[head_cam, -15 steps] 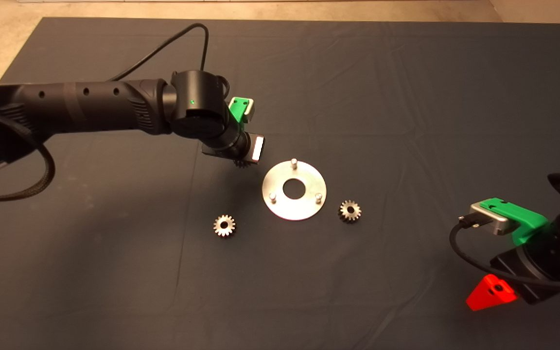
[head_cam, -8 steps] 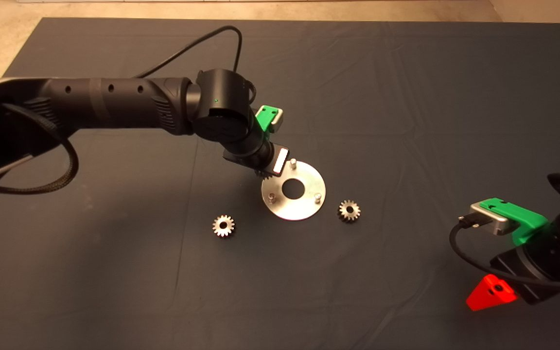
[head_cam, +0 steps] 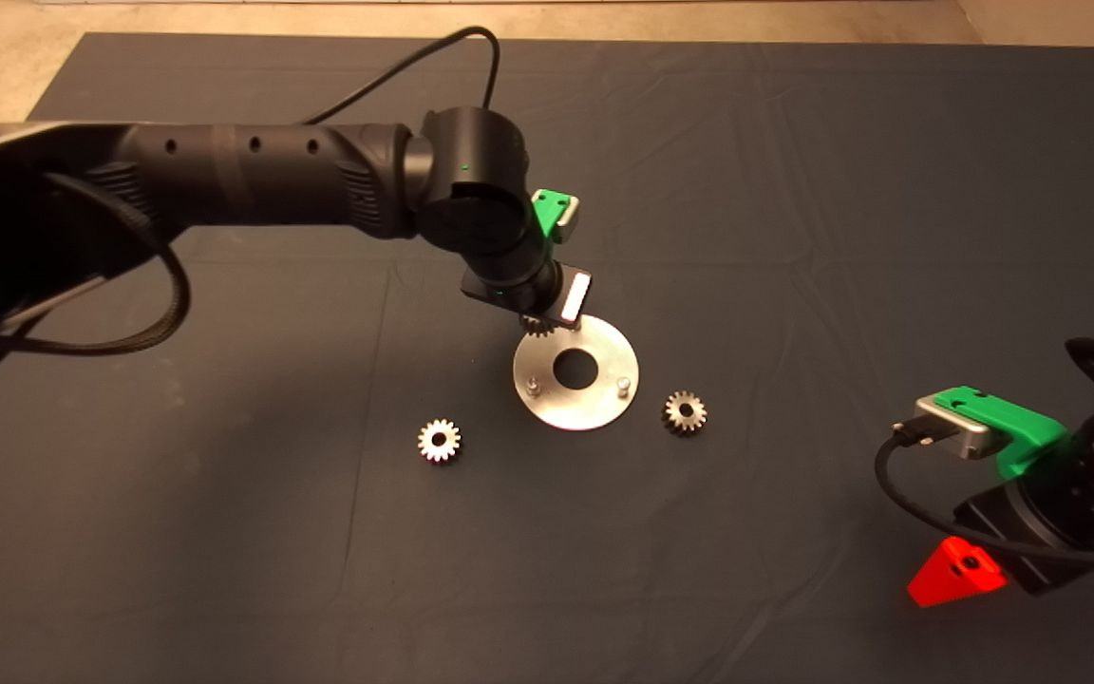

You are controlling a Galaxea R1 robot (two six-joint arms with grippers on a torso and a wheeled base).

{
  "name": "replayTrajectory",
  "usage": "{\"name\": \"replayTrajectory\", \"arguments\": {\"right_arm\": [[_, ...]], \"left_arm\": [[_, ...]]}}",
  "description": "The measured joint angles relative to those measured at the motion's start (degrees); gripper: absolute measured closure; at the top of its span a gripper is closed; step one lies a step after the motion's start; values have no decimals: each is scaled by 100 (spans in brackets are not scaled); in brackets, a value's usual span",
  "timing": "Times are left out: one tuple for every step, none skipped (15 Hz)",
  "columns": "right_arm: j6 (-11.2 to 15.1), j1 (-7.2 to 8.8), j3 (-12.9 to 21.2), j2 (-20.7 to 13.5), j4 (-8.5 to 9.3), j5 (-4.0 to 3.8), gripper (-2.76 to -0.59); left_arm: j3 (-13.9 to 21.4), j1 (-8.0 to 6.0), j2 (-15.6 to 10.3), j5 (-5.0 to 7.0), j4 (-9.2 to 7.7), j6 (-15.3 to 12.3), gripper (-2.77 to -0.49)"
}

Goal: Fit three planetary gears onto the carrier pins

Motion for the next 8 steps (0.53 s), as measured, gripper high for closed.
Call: {"name": "replayTrajectory", "arguments": {"right_arm": [[0, -2, 0, -2, 0, 2, -273], [0, 0, 0, -22, 0, -16, -273], [0, 0, 0, -28, 0, -13, -273], [0, 0, 0, -26, 0, -13, -273], [0, -1, 0, -28, 1, -11, -273], [0, 0, 0, -28, 0, -13, -273], [0, 1, 0, -28, 0, -9, -273], [0, 0, 0, -26, 0, -9, -273]], "left_arm": [[-32, -2, 68, -39, -26, 0, -91], [-35, -2, 126, -87, -28, -1, -91], [-35, -4, 124, -105, -52, -4, -91], [-46, -13, 102, -80, -55, -9, -90], [-73, -34, 58, -38, -61, -38, -91], [-111, -67, 47, 0, -61, -49, -91], [-168, -102, 69, 2, -65, -76, -90], [-265, -116, 117, -5, -72, -87, -90]]}}
